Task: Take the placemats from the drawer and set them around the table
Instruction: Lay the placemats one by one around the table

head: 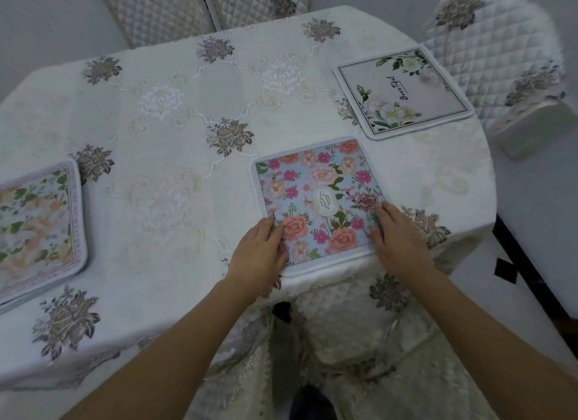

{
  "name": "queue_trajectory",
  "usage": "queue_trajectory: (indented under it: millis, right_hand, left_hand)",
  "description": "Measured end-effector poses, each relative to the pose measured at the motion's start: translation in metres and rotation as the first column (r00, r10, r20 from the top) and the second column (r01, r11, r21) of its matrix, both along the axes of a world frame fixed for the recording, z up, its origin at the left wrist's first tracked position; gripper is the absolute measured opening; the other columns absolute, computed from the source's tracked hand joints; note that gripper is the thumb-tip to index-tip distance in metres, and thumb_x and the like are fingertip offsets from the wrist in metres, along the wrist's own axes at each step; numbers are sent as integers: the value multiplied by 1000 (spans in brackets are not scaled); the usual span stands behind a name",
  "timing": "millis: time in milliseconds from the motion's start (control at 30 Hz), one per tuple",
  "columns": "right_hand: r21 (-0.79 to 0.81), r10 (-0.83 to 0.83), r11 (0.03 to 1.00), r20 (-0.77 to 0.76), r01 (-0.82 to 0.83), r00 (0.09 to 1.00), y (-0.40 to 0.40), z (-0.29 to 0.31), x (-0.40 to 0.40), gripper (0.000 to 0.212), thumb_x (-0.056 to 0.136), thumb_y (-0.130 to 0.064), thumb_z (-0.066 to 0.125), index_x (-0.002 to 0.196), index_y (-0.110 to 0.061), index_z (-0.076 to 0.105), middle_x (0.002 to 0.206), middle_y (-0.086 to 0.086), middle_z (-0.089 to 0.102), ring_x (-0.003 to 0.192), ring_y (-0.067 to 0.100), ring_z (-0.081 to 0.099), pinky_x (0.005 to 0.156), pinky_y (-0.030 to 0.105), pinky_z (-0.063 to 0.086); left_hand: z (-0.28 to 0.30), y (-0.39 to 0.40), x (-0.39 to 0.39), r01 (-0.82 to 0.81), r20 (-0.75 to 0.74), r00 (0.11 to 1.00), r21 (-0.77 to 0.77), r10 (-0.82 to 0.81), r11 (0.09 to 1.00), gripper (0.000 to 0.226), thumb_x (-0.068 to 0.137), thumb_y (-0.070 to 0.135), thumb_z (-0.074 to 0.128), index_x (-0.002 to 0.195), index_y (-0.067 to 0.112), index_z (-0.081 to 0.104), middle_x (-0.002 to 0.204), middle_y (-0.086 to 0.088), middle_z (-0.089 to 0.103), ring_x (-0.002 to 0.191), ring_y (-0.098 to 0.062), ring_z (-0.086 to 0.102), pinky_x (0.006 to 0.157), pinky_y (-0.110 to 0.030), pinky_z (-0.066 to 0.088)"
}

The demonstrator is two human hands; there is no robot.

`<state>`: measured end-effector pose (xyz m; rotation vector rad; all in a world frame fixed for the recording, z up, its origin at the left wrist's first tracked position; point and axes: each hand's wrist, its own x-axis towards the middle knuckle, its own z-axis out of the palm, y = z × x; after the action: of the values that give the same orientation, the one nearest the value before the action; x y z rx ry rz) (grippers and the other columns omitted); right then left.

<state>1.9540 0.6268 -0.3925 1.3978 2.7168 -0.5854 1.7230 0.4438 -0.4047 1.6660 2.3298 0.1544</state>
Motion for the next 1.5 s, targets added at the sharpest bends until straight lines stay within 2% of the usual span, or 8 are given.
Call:
queue_trajectory:
  millis: [200,300,500,633,800,933,1200,1500]
  right_hand:
    - [-16,-124,992,-60,123,990,-37,4,23,51,104,-29,33,152,-11,30,156,5,30,141,24,29,112,41,31]
    - [-28,-130,991,-45,129,991,-43,1,30,50,104,-28,34,150,-9,32,157,7,27,144,24,25,117,40,26]
    - [-19,-55,998,-87,54,995,-57,4,20,46,102,-26,38,145,-10,43,155,11,32,142,27,28,116,40,24]
    - [11,118,993,-130,-118,984,-92,4,2,48,101,-30,36,147,-17,41,157,4,30,145,23,24,120,42,21]
    - [2,202,979,-89,-203,975,-119,-9,-5,48,100,-25,43,148,-20,39,159,1,27,148,20,19,120,44,18]
    - [-11,168,985,-61,-169,984,-114,-9,2,50,101,-28,38,150,-26,33,160,-1,23,149,16,13,122,43,10]
    - [34,80,996,11,-81,997,-74,-7,35,51,101,-30,38,151,-26,31,160,-1,23,149,18,15,121,46,10]
    - [44,-41,998,38,39,998,-52,-4,46,52,99,-30,35,150,-25,34,160,0,23,149,22,13,121,47,8]
  left_hand:
    - [-1,-33,24,15,-28,1000,95,-13,995,46,96,23,51,139,6,52,142,-16,50,128,-35,49,106,-47,44]
    - [-2,-44,31,31,-46,999,76,-28,997,50,90,16,62,139,7,52,142,-16,50,125,-35,50,104,-47,45]
    - [11,-43,50,74,-107,992,96,-64,993,41,76,14,75,116,14,68,129,-13,60,111,-33,60,93,-47,50]
    - [14,-33,79,152,-80,986,66,-146,986,60,74,9,70,132,15,57,138,-13,53,123,-32,51,105,-45,41]
    - [10,-28,98,132,-77,988,17,-131,991,61,84,13,58,143,11,44,145,-14,45,131,-32,44,111,-43,34]
    - [6,-36,94,100,-104,990,11,-98,995,60,78,14,63,137,9,51,139,-12,50,124,-30,50,105,-41,41]
    - [8,-58,75,63,-165,985,41,-56,997,66,63,11,74,127,11,58,121,-7,58,108,-27,53,100,-42,46]
    - [13,-55,81,-15,-85,996,82,22,997,45,77,13,69,122,11,62,117,-5,60,105,-27,56,97,-43,48]
